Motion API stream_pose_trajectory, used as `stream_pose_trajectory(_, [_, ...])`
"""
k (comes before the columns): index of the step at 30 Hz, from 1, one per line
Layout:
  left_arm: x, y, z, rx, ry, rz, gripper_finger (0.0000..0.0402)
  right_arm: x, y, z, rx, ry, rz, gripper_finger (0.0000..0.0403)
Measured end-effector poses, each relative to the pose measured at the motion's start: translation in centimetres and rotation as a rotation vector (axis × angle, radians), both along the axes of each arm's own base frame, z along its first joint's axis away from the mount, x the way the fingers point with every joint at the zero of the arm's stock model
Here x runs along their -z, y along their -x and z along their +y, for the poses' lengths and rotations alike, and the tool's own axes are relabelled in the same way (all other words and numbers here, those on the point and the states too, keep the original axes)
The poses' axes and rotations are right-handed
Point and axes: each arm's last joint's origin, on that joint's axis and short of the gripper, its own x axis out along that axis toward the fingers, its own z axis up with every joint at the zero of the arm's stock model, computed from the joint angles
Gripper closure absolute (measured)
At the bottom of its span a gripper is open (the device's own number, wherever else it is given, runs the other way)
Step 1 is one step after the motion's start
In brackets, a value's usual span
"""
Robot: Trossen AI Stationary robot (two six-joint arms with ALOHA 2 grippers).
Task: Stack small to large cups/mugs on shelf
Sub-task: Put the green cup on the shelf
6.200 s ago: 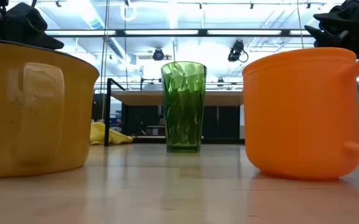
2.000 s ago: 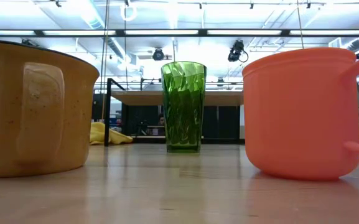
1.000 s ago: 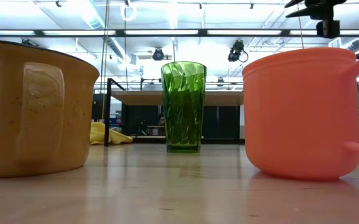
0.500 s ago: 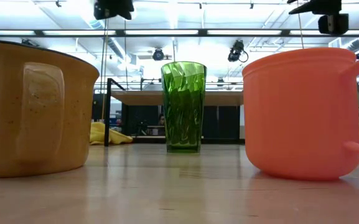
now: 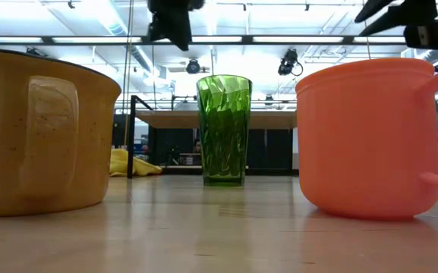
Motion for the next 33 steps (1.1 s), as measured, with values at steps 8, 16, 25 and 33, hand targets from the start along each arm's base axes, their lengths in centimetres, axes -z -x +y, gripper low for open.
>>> stream_pose_trajectory(8, [2.5, -4.0, 0.6, 0.057, -0.024, 0.159, 0.0294, 1.2, -0.5, 1.4, 0.016, -0.002, 0.032, 0.0309])
stream_pose_trajectory(16, [3.7, -5.9, 0.6, 0.067, -0.014, 0.117, 0.0294, 1.6, -0.4, 2.5, 0.036, 0.0, 0.01, 0.0309])
stream_pose_trajectory(25, [5.4, -7.0, 0.7, 0.056, -0.005, 0.141, 0.0294, 1.5, -0.3, 2.7, 0.034, -0.001, -0.002, 0.0309])
stream_pose_trajectory(33, [6.0, -7.4, 0.9, 0.027, -0.031, 0.157, 0.0294, 1.5, -0.4, 2.7, 0.039, 0.001, -0.012, 0.0309])
